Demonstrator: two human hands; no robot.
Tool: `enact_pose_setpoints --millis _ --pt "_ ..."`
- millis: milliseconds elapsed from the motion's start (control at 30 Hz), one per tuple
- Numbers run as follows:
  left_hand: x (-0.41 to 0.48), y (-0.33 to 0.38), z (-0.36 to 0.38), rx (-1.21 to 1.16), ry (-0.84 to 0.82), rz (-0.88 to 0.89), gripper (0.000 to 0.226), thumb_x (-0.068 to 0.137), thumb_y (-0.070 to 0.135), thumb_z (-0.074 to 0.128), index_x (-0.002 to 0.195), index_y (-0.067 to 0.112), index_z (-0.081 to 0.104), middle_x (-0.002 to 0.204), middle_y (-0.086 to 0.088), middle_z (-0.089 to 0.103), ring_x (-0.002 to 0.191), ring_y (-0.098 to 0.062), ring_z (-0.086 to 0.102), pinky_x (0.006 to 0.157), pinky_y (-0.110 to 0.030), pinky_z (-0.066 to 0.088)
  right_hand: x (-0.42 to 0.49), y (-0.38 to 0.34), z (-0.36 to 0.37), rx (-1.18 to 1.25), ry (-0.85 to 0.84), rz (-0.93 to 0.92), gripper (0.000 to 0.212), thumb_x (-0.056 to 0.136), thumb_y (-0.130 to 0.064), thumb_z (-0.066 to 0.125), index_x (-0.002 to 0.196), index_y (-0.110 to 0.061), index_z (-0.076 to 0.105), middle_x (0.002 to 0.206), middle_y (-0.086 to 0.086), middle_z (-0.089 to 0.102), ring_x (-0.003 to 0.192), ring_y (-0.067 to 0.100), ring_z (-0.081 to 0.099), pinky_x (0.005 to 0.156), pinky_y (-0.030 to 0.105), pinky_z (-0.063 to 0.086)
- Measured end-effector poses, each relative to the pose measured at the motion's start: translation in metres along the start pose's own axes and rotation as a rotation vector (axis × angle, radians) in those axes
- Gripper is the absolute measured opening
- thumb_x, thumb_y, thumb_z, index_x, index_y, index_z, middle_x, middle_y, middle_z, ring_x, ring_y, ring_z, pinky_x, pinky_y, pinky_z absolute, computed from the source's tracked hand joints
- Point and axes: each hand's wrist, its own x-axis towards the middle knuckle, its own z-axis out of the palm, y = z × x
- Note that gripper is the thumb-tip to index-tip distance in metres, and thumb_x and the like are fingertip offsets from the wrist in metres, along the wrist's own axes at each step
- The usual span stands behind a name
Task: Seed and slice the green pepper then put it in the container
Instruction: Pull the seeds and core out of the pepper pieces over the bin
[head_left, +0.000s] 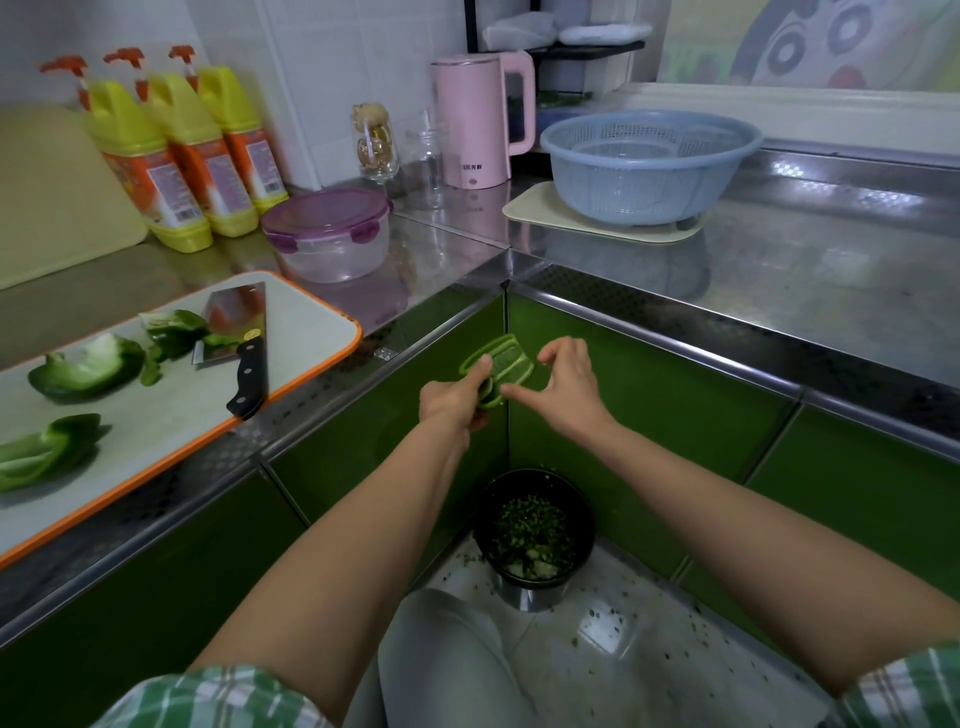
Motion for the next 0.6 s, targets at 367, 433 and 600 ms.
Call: enact_pose_setpoints --millis 367,433,600 --pt "0.003 0.002 -0.007 -0.056 0.045 0.004 0.062 0.077 0.048 0.076 0.114 0.001 0.060 0.106 -0.013 0.067 0.084 -0.024 0.063 0.077 -0.031 0.052 0.004 0.013 0.000 -0.081 -0.042 0.098 0.046 0.076 -0.033 0.077 0.105 -0.020 0.044 0.113 -0.001 0.042 0.105 0.014 0.044 0.093 0.029 0.039" --pt "0.001 0.002 -0.006 -0.041 0.045 0.008 0.059 0.076 0.049 0.077 0.109 0.002 0.062 0.106 -0.013 0.068 0.091 -0.026 0.065 0.084 -0.034 0.054 0.009 0.007 -0.001 0.171 -0.077 0.163 0.033 0.087 -0.020 0.066 0.116 -0.012 0.052 0.121 0.004 0.049 0.111 0.017 0.050 0.095 0.027 0.041" --pt "0.001 -0.002 -0.006 0.046 0.038 0.086 0.048 0.071 0.047 0.082 0.093 0.008 0.065 0.094 -0.007 0.069 0.086 -0.023 0.066 0.091 -0.042 0.055 0.007 -0.001 -0.003 0.705 -0.290 0.453 0.043 0.095 -0.012 0.034 0.135 -0.005 0.049 0.146 0.010 0.042 0.137 0.025 0.035 0.113 0.042 0.029"
